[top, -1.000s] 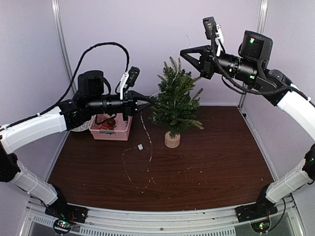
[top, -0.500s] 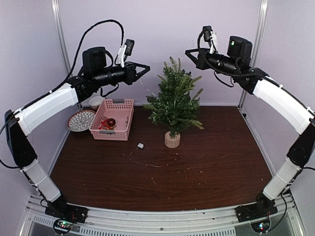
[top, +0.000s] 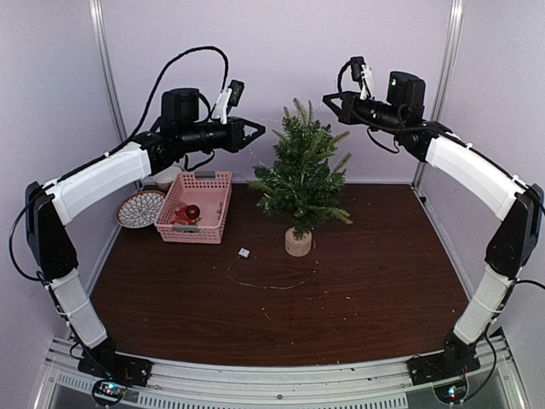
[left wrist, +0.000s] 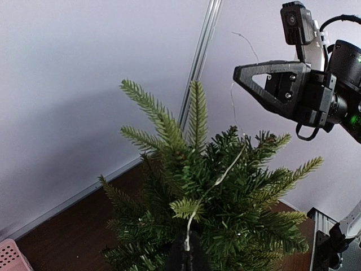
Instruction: Decorate the small christmas tree
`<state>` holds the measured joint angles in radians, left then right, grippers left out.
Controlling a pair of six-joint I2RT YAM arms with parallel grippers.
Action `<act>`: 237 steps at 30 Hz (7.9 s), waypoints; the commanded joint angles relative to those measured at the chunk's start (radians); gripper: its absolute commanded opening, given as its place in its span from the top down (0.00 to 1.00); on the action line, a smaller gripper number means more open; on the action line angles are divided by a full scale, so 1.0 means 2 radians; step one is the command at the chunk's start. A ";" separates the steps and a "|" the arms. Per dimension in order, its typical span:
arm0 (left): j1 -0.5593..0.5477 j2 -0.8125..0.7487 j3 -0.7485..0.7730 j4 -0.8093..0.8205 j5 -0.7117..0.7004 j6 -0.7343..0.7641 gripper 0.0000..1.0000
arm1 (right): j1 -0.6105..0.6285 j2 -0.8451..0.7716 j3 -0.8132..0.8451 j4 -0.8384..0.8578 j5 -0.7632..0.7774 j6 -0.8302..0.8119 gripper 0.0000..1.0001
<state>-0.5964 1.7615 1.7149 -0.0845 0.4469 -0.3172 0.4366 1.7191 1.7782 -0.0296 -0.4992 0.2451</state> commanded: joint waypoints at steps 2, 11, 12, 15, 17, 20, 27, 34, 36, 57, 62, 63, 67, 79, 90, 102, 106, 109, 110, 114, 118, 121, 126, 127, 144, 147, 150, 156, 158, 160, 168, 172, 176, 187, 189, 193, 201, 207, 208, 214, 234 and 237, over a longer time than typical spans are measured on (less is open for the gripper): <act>0.006 0.004 -0.007 0.025 -0.002 -0.007 1.00 | -0.004 0.002 -0.016 0.030 -0.015 0.010 1.00; 0.008 -0.012 0.006 0.085 0.064 0.001 1.00 | -0.004 0.013 0.034 0.064 -0.088 0.049 1.00; 0.008 -0.017 0.001 0.096 0.064 0.001 1.00 | -0.004 0.011 0.030 0.072 -0.090 0.051 1.00; 0.010 -0.022 -0.003 0.100 0.057 -0.001 1.00 | -0.004 0.007 0.024 0.076 -0.085 0.048 1.00; 0.012 -0.022 -0.002 0.101 0.050 -0.006 1.00 | -0.005 0.014 0.031 0.068 -0.083 0.040 1.00; 0.019 -0.018 -0.005 0.111 0.050 -0.015 1.00 | -0.009 0.021 0.034 0.074 -0.091 0.043 1.00; 0.032 -0.010 -0.003 0.116 0.052 -0.032 1.00 | -0.017 0.023 0.039 0.066 -0.084 0.039 1.00; 0.032 0.023 0.004 0.109 0.069 -0.046 1.00 | -0.023 0.046 0.030 0.050 -0.076 0.036 1.00; 0.031 0.025 -0.003 0.108 0.069 -0.044 1.00 | -0.023 0.046 0.018 0.052 -0.075 0.034 1.00; 0.028 0.034 -0.051 0.097 0.078 -0.035 1.00 | -0.028 0.000 -0.111 0.082 -0.069 0.032 1.00; 0.022 0.044 -0.047 0.086 0.075 -0.030 1.00 | -0.029 0.003 -0.116 0.078 -0.073 0.031 1.00; 0.021 0.045 -0.046 0.085 0.075 -0.030 1.00 | -0.029 0.004 -0.117 0.078 -0.073 0.030 1.00; 0.019 0.055 -0.035 0.071 0.073 -0.027 1.00 | -0.030 0.008 -0.117 0.075 -0.075 0.030 1.00; 0.018 0.081 -0.013 0.047 0.071 -0.021 1.00 | -0.034 0.032 -0.114 0.061 -0.080 0.029 0.99; 0.018 0.084 0.012 0.032 0.075 -0.020 1.00 | -0.036 0.021 -0.104 0.058 -0.091 0.030 0.82; 0.018 0.089 0.026 0.015 0.075 -0.016 1.00 | -0.052 -0.007 -0.114 0.078 -0.095 0.051 0.50; 0.018 0.091 0.033 0.009 0.076 -0.014 1.00 | -0.056 -0.012 -0.112 0.096 -0.123 0.059 0.44; 0.018 0.092 0.035 0.003 0.079 -0.011 1.00 | -0.055 -0.016 -0.097 0.086 -0.144 0.048 0.39; 0.018 0.092 0.037 0.002 0.079 -0.010 1.00 | -0.056 -0.018 -0.088 0.076 -0.149 0.040 0.39; 0.018 0.093 0.044 -0.008 0.083 -0.002 1.00 | -0.056 -0.025 -0.050 0.029 -0.137 0.012 0.36; 0.018 0.094 0.051 -0.012 0.091 0.009 1.00 | -0.056 -0.029 -0.004 -0.027 -0.105 -0.018 0.33; 0.018 0.096 0.059 -0.013 0.095 0.017 1.00 | -0.057 -0.026 0.021 -0.058 -0.077 -0.032 0.29; 0.018 0.105 0.084 -0.036 0.103 0.036 1.00 | -0.059 0.005 0.078 -0.094 -0.039 -0.029 0.34; 0.018 0.107 0.087 -0.039 0.104 0.040 1.00 | -0.058 0.016 0.098 -0.107 -0.037 -0.026 0.35; 0.018 0.130 0.150 -0.100 0.121 0.099 1.00 | -0.057 0.161 0.300 -0.204 -0.085 -0.016 0.49; 0.018 0.134 0.157 -0.106 0.121 0.101 1.00 | -0.057 0.175 0.319 -0.202 -0.098 -0.010 0.52; 0.017 0.137 0.164 -0.111 0.122 0.104 1.00 | -0.056 0.182 0.324 -0.185 -0.114 0.002 0.52; 0.014 0.137 0.172 -0.111 0.122 0.113 1.00 | -0.050 0.184 0.328 -0.177 -0.113 0.000 0.54; 0.014 0.137 0.176 -0.111 0.121 0.117 1.00 | -0.049 0.185 0.330 -0.179 -0.112 0.000 0.55; 0.014 0.138 0.182 -0.112 0.120 0.119 1.00 | -0.048 0.186 0.330 -0.181 -0.112 0.000 0.56; 0.013 0.138 0.219 -0.163 0.118 0.173 1.00 | -0.047 0.188 0.335 -0.181 -0.102 -0.003 0.58; 0.013 0.138 0.237 -0.188 0.120 0.199 1.00 | -0.046 0.192 0.337 -0.180 -0.103 -0.002 0.59; 0.013 0.143 0.249 -0.205 0.129 0.214 1.00 | -0.046 0.200 0.345 -0.179 -0.102 0.000 0.64; 0.007 0.146 0.253 -0.219 0.125 0.241 1.00 | -0.046 0.219 0.352 -0.182 -0.078 -0.005 0.54; 0.007 0.147 0.255 -0.219 0.125 0.243 1.00 | -0.046 0.225 0.356 -0.179 -0.081 -0.001 0.58; 0.006 0.149 0.258 -0.220 0.125 0.244 1.00 | -0.046 0.234 0.358 -0.162 -0.100 0.017 0.61; 0.005 0.151 0.262 -0.222 0.121 0.245 1.00 | -0.046 0.232 0.361 -0.160 -0.108 0.020 0.84; 0.005 0.150 0.262 -0.227 0.113 0.248 1.00 | -0.046 0.204 0.338 -0.170 -0.096 -0.004 0.73; 0.005 0.150 0.262 -0.227 0.113 0.248 1.00 | -0.047 0.201 0.334 -0.171 -0.096 -0.005 0.71; 0.006 0.151 0.262 -0.225 0.110 0.248 1.00 | -0.049 0.182 0.319 -0.161 -0.101 -0.002 0.69; 0.005 0.149 0.258 -0.222 0.104 0.245 1.00 | -0.060 0.149 0.267 -0.152 -0.111 -0.005 1.00; 0.005 0.148 0.252 -0.219 0.098 0.240 1.00 | -0.064 0.128 0.232 -0.142 -0.106 -0.006 1.00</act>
<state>-0.5800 2.0487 2.2070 -0.5488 0.6624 0.1635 0.3241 2.0651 2.3043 -0.3431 -0.7094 0.2420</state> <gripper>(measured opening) 0.007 0.021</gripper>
